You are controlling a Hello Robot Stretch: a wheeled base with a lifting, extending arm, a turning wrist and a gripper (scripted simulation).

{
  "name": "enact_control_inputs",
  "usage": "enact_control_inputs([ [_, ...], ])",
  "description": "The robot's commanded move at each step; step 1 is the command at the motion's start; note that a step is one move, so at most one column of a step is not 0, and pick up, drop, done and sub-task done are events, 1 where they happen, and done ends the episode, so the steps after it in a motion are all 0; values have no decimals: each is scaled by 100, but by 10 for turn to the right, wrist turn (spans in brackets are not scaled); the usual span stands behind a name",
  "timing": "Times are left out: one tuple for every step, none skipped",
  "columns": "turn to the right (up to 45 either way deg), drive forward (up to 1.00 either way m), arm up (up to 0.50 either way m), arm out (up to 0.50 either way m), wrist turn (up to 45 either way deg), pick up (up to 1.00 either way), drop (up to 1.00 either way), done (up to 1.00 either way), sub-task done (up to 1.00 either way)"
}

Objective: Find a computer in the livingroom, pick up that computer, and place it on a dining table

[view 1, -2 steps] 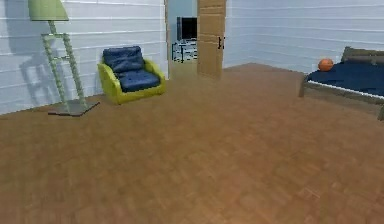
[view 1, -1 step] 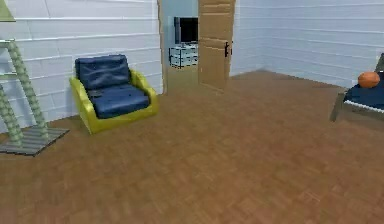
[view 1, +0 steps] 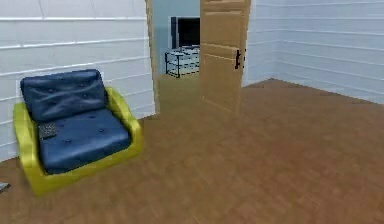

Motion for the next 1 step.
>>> enact_control_inputs([
  [0,100,0,0,0,0,0,0,0],
])
